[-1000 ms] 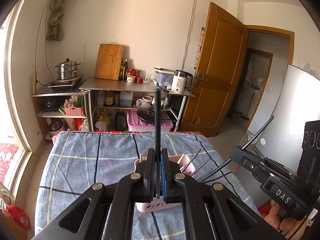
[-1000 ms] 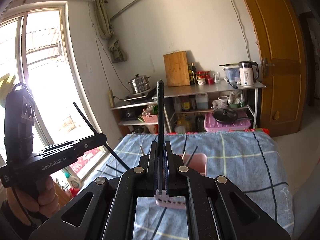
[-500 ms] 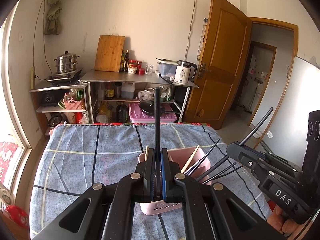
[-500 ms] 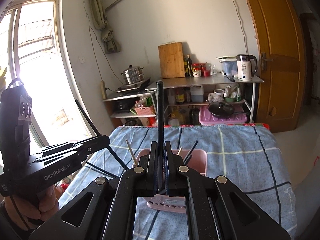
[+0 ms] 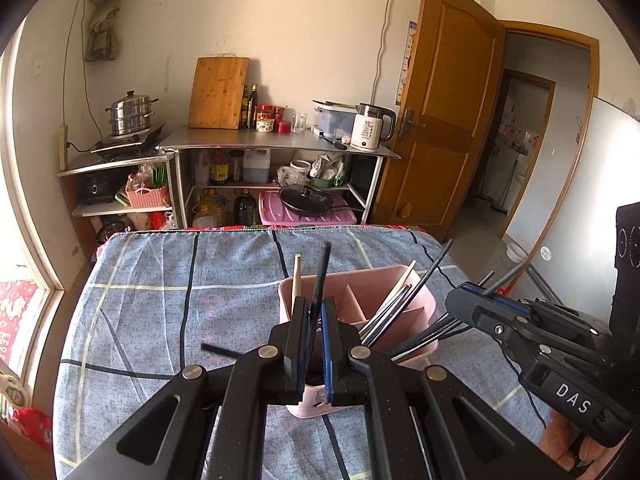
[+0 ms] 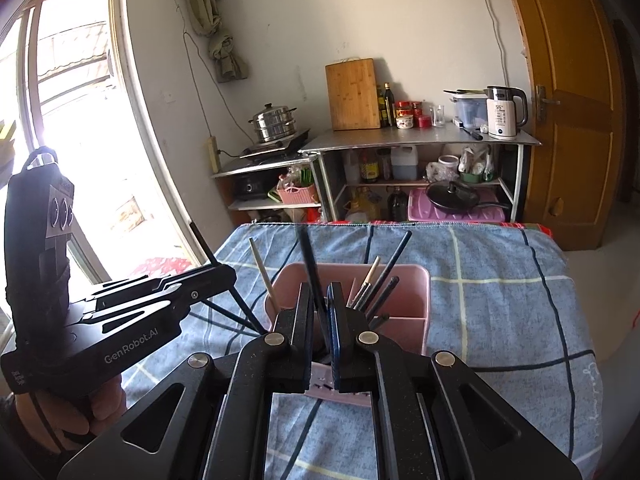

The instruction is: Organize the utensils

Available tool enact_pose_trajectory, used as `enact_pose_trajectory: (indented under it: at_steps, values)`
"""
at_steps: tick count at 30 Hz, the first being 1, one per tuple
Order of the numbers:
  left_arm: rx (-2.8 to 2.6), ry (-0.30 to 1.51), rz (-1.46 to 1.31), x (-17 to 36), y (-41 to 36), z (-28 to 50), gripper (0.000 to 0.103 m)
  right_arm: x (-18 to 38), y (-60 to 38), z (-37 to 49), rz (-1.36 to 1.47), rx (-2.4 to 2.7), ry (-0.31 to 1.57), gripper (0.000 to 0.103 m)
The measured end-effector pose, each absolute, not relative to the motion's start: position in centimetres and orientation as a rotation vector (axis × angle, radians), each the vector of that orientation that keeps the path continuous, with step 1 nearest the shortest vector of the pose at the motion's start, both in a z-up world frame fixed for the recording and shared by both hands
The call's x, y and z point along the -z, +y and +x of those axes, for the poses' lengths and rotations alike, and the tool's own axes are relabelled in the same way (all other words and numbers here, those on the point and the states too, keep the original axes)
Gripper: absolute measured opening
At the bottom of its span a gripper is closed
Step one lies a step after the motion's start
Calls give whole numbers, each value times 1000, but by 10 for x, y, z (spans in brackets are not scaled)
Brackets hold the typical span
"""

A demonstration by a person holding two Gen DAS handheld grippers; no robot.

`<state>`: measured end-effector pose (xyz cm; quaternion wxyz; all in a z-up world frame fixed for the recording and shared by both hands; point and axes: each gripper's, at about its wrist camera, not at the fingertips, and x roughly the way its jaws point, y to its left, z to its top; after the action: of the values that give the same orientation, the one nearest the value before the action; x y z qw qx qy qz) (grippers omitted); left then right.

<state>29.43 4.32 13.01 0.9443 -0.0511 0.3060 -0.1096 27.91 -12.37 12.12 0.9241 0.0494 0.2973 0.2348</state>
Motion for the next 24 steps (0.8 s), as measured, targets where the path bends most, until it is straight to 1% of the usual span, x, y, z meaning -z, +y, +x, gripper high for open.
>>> enact_pose_trajectory:
  at_steps: [4,11,18,20,22,24]
  values:
    - [218,591,-110,-138,45,284,6,-127,-127,272,96,-479,592,11]
    - [216,536,-137,-149,52,253,8,-136,-144,253,116,-472,555,11]
    - [212,525,-141,-139,50,218,10,-126,-152,220,86,-457,544,12]
    - [204,523,-127,-134,47,206,11,-121,-155,211,80,-451,546,14]
    - [208,524,-119,-128,42,194,11,-115,-158,200,80,-449,552,18]
    - [210,525,-113,-122,37,182,11,-109,-160,190,77,-448,557,20]
